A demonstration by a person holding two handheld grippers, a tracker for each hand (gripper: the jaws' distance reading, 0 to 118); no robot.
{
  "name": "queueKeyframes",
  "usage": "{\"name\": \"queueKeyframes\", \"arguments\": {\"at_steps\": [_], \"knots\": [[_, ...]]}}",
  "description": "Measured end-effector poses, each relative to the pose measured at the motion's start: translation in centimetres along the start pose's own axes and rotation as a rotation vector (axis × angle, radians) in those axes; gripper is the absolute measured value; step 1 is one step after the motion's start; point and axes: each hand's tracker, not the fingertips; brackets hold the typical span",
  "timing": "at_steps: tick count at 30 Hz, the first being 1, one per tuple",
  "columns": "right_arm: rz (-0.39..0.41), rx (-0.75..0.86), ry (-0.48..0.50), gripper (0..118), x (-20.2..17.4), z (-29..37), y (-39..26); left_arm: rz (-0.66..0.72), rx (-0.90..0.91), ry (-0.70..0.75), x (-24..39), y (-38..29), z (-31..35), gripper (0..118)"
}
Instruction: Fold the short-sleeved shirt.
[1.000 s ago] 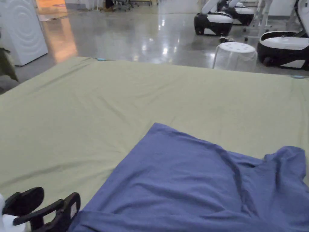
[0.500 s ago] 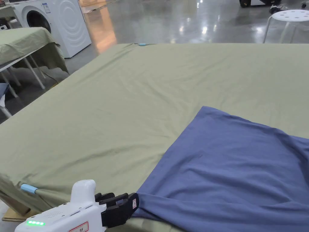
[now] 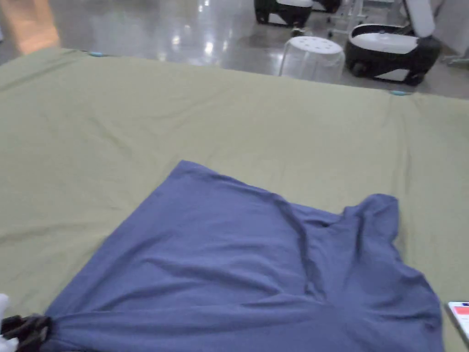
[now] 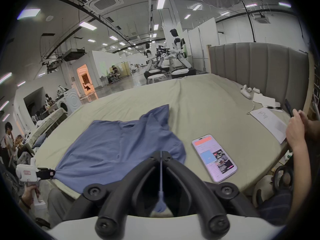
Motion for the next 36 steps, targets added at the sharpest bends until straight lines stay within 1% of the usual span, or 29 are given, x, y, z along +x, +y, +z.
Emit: {"name": "queueKeyframes", "arguments": {"at_steps": [2, 3, 4, 5, 7, 9, 10, 11, 12, 13, 15, 16, 17, 18, 19, 20, 21, 22, 23, 24, 26, 28, 30, 33, 35, 36], "knots": [[-0.014, -0.003, -0.006, 66, 0.8, -1.0, 0.6, -0.047, -0.007, 0.016, 0.5, -0.2, -0.4, 11], [-0.023, -0.006, 0.000, 82, 1.3, -1.8, 0.8, -0.044, -0.007, 0.018, 0.5, -0.2, -0.6, 11], [-0.033, -0.017, 0.003, 83, 1.7, -3.1, 1.0, -0.038, -0.007, 0.015, 0.5, -0.2, -0.8, 11], [-0.040, -0.067, 0.003, 83, 4.2, -5.5, 0.4, -0.029, -0.011, 0.007, 0.3, -0.1, -0.8, 10], [-0.046, -0.123, 0.006, 84, 4.9, -8.5, 0.2, -0.001, -0.013, -0.015, -0.5, 0.4, -0.6, 10], [-0.060, -0.187, 0.014, 84, 5.7, -11.9, -0.2, -0.001, -0.013, -0.016, -0.3, 0.3, -0.6, 10], [-0.083, -0.220, 0.030, 83, 5.9, -13.7, -0.4, -0.007, -0.013, -0.014, -0.1, 0.6, -0.2, 10], [-0.085, -0.251, 0.032, 83, 5.9, -15.1, -0.6, -0.007, -0.013, -0.014, 0.0, 0.6, -0.1, 10], [-0.084, -0.271, 0.048, 82, 5.9, -16.6, -0.7, -0.009, -0.016, -0.011, 0.1, 0.7, -0.1, 10], [-0.063, -0.295, 0.043, 81, 6.0, -18.3, -0.7, -0.009, -0.017, -0.009, 0.2, 0.7, -0.2, 10], [-0.051, -0.304, 0.024, 69, 5.9, -20.3, -1.0, -0.007, -0.018, -0.008, -0.2, 0.6, -0.3, 10], [-0.048, -0.326, 0.018, 67, 5.8, -20.9, -1.2, -0.003, -0.018, -0.008, -0.2, 0.5, -0.3, 10], [-0.009, -0.342, -0.018, 67, 5.5, -20.8, -1.2, 0.000, -0.017, -0.008, -0.2, 0.5, -0.3, 10], [0.006, -0.318, -0.013, 61, 5.4, -20.0, -1.0, 0.001, -0.015, -0.008, -0.3, 0.6, -0.2, 10], [0.033, -0.299, 0.024, 50, 5.3, -19.2, -0.9, 0.003, -0.012, -0.005, -0.3, 0.6, -0.1, 10], [0.034, -0.308, 0.064, 26, 5.3, -19.0, -1.0, 0.007, -0.010, -0.004, -0.3, 0.5, -0.1, 10], [0.008, -0.319, 0.096, 10, 4.8, -18.6, -1.0, 0.011, -0.007, -0.004, -0.3, 0.5, -0.1, 10], [0.027, -0.318, 0.054, 10, 4.5, -18.3, -1.0, 0.015, -0.005, -0.004, -0.5, 0.5, -0.1, 10], [0.064, -0.291, 0.042, 9, 4.3, -17.8, -1.1, 0.017, -0.003, -0.005, -0.6, 0.5, 0.0, 10], [0.077, -0.264, 0.039, 9, 4.2, -17.1, -1.0, 0.022, 0.007, -0.007, -0.7, 0.4, 0.5, 10], [0.069, -0.248, 0.023, 9, 3.8, -15.5, -0.2, 0.057, 0.036, -0.024, -0.9, 0.6, 1.7, 7], [0.074, -0.176, 0.042, 9, 3.7, -12.7, 1.3, 0.096, 0.128, -0.041, -0.9, 1.1, 4.3, 6], [0.077, -0.095, 0.062, 9, 3.1, -9.9, 3.0, 0.096, 0.199, -0.057, -1.0, 2.0, 6.3, 6], [0.062, -0.015, 0.129, 9, 2.1, -7.3, 6.3, 0.107, 0.299, -0.144, -0.7, 5.0, 9.1, 6], [0.098, 0.046, 0.124, 9, 1.5, -6.3, 8.4, 0.079, 0.362, -0.174, -0.5, 7.5, 9.9, 6], [0.115, 0.092, 0.114, 9, 1.3, -5.6, 9.8, 0.053, 0.395, -0.154, -0.4, 9.2, 10.4, 6]]}}
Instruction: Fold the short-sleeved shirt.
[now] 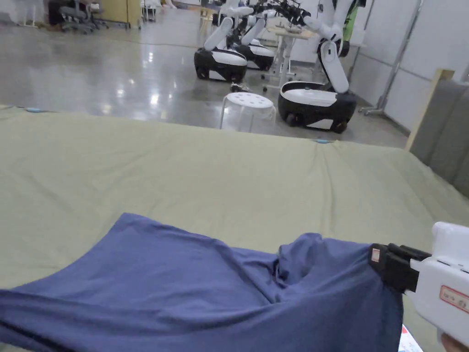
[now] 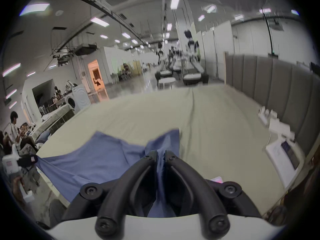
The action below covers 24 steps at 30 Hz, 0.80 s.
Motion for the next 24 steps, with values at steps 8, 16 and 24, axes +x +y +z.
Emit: {"name": "queueKeyframes", "arguments": {"at_steps": [8, 16, 24], "knots": [[0.073, 0.180, -0.009, 9, -1.8, 1.6, 11.4, -0.062, 0.214, -0.013, 0.8, 12.8, -1.7, 6], [0.102, 0.287, -0.034, 9, -2.5, -0.5, 23.3, -0.096, 0.283, 0.016, 1.8, 24.5, -5.6, 6], [0.164, 0.310, -0.114, 9, -4.5, -4.0, 31.6, -0.130, 0.305, 0.044, 4.5, 30.9, -8.9, 6]]}}
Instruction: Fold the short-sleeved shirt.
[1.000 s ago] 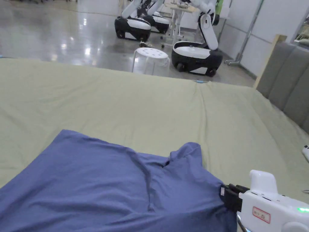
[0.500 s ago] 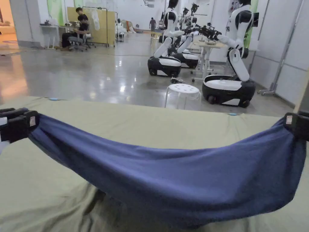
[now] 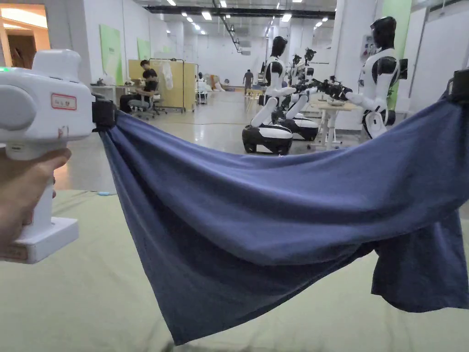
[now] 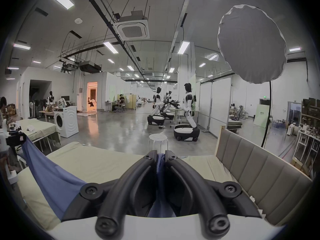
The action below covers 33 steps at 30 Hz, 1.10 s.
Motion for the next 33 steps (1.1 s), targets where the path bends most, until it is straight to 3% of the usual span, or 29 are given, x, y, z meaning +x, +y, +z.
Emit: {"name": "queueKeyframes", "arguments": {"at_steps": [18, 23, 26, 28, 29, 33], "knots": [[0.052, -0.012, -0.171, 9, -1.7, -13.2, 3.6, 0.006, 0.009, 0.136, -0.8, 4.9, -10.5, 5], [0.008, -0.099, -0.088, 9, -2.6, -15.2, -3.3, 0.013, -0.081, 0.121, -1.4, -0.8, -12.8, 5], [-0.016, -0.181, -0.022, 9, -3.2, -15.1, -10.0, 0.104, -0.162, 0.065, -2.3, -7.5, -12.3, 5], [-0.083, -0.188, 0.058, 9, -3.3, -13.3, -15.7, 0.256, -0.186, -0.044, -3.0, -13.2, -9.9, 5], [-0.094, -0.200, 0.070, 9, -3.9, -11.6, -18.1, 0.280, -0.219, -0.026, -2.9, -15.6, -8.8, 5], [-0.046, -0.341, 0.112, 9, -4.1, -4.6, -27.5, 0.287, -0.315, -0.023, -2.5, -24.8, -1.3, 5]]}}
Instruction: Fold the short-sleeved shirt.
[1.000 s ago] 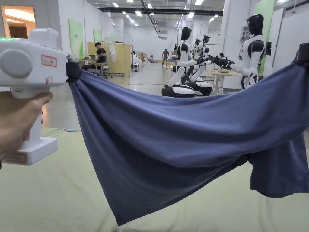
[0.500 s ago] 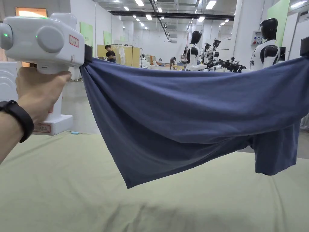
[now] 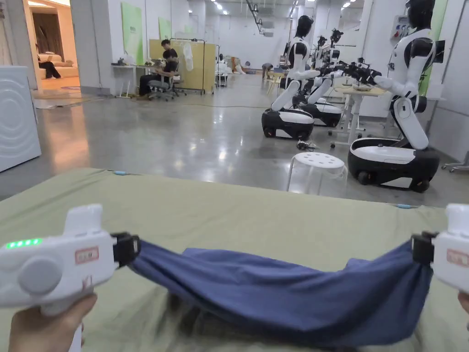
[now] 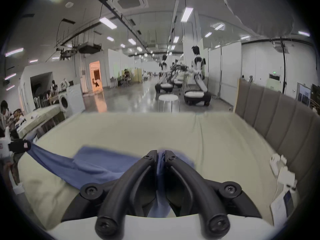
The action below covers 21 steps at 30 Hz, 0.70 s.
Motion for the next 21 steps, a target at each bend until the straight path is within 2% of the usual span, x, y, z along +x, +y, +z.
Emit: {"name": "queueKeyframes", "arguments": {"at_steps": [2, 3, 5, 6, 7, 9, 14, 21], "knots": [[-0.038, -0.012, -0.026, 9, 0.2, 2.6, -4.9, 0.000, -0.017, -0.019, -1.3, -4.6, 2.4, 5], [-0.057, -0.064, -0.005, 9, 0.4, 4.3, -7.2, 0.010, -0.032, -0.004, -1.7, -6.7, 3.7, 5], [-0.093, -0.113, -0.033, 9, 0.6, 7.4, -10.4, 0.000, -0.077, -0.036, -2.3, -9.5, 6.8, 5], [-0.133, -0.159, -0.068, 9, 0.4, 9.3, -12.0, -0.004, -0.086, 0.000, -2.3, -10.9, 8.3, 5], [-0.148, -0.126, -0.068, 9, 0.2, 11.6, -13.6, -0.007, -0.106, -0.027, -2.7, -11.9, 9.9, 5], [-0.208, -0.149, -0.108, 9, 0.0, 14.8, -15.8, -0.016, -0.109, -0.011, -3.1, -13.1, 12.8, 5], [-0.271, -0.239, -0.123, 9, 0.7, 19.6, -20.4, -0.017, -0.148, 0.010, -3.5, -15.3, 17.7, 5], [-0.325, -0.259, -0.101, 9, 2.0, 21.7, -23.4, -0.040, -0.215, 0.015, -5.5, -19.0, 18.6, 5]]}}
